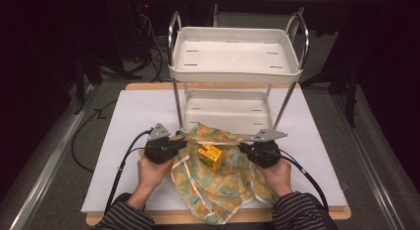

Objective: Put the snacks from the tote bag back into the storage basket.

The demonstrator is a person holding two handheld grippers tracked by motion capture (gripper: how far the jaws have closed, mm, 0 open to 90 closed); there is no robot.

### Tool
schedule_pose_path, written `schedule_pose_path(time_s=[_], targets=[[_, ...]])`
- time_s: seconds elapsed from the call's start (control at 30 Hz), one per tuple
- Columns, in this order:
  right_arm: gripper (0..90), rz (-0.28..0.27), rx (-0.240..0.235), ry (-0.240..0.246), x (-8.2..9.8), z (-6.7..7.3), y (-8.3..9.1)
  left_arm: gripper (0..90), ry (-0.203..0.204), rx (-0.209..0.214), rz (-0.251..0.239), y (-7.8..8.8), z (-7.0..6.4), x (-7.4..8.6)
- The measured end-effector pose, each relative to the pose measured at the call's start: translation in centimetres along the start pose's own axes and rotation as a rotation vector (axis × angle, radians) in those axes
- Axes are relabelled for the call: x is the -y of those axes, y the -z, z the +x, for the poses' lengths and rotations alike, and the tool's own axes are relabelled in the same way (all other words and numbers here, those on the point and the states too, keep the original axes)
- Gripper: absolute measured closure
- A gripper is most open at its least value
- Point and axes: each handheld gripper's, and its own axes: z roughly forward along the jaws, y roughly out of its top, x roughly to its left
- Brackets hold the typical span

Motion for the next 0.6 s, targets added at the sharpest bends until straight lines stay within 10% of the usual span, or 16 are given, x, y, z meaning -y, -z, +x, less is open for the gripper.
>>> schedule_pose_path(time_s=[0.6], targets=[[88.2, 0.064, -0.001, -0.007, 0.8, 0.1, -1.4, 86.2, 0.022, -0.015, 0.108, -1.4, 0.3, 0.4]])
